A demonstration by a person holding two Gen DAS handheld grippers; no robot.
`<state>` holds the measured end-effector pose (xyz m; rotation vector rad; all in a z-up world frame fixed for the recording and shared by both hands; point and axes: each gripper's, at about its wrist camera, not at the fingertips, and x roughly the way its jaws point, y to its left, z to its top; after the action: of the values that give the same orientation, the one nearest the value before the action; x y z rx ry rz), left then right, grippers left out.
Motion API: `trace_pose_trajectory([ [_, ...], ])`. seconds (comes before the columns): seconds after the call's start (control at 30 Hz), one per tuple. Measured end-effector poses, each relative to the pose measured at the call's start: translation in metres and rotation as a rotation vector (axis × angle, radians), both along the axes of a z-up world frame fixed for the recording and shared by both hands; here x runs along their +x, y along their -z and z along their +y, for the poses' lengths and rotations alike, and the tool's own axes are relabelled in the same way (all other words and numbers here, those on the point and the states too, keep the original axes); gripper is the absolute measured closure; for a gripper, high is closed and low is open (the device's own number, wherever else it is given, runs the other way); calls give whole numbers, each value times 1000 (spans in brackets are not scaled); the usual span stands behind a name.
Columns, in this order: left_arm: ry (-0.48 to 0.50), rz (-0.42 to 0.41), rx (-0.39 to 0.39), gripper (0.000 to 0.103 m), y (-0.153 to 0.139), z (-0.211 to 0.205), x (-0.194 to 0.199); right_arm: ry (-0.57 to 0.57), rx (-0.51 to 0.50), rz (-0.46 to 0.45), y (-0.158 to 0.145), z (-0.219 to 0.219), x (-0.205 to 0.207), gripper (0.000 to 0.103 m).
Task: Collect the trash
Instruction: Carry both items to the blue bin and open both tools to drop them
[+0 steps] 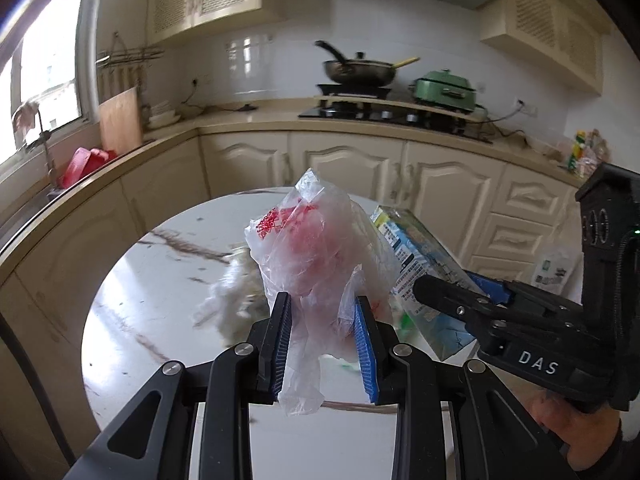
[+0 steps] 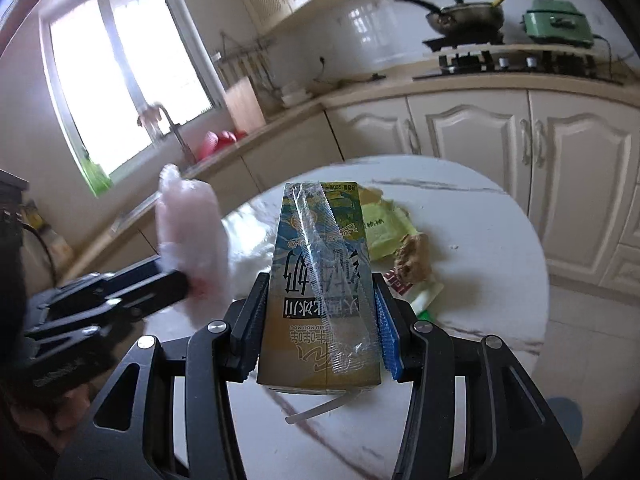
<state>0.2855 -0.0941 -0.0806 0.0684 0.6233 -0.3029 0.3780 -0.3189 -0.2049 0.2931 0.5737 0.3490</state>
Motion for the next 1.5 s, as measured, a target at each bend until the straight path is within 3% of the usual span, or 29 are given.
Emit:
trace_pose_trajectory([
  [0.17,87,-13,21,76,-6,-57,-19,96,14,-53,-11,-55,-47,57],
  [0.33,227,29,46,76,13,-138,-32,275,-17,-7,11,-133,-95,57],
  [0.53,377,173,115,76,81,-243,-27,436,20,185,91,-218,-118,57],
  [0.8,471,346,226,76,181,-328,2,537,106,381,208,-290,-106,55],
  [0.97,494,408,280,76,228,-369,17,596,104,444,249,-319,-112,34],
  [1.03,501,418,290,76,243,-383,22,613,95,451,255,-329,-118,28],
  [1.13,495,433,345,70,264,-403,45,635,85,464,260,-337,-125,29],
  [1.2,493,431,361,62,270,-419,55,660,53,474,259,-340,-130,28],
  [1.23,488,424,366,53,274,-430,61,679,39,478,257,-341,-133,28],
  [1.27,477,412,369,44,274,-433,62,692,36,474,254,-342,-136,28],
  [1.33,483,404,357,38,277,-443,66,713,39,467,248,-345,-143,28],
  [1.5,462,393,320,38,252,-422,53,726,34,423,224,-341,-153,25],
])
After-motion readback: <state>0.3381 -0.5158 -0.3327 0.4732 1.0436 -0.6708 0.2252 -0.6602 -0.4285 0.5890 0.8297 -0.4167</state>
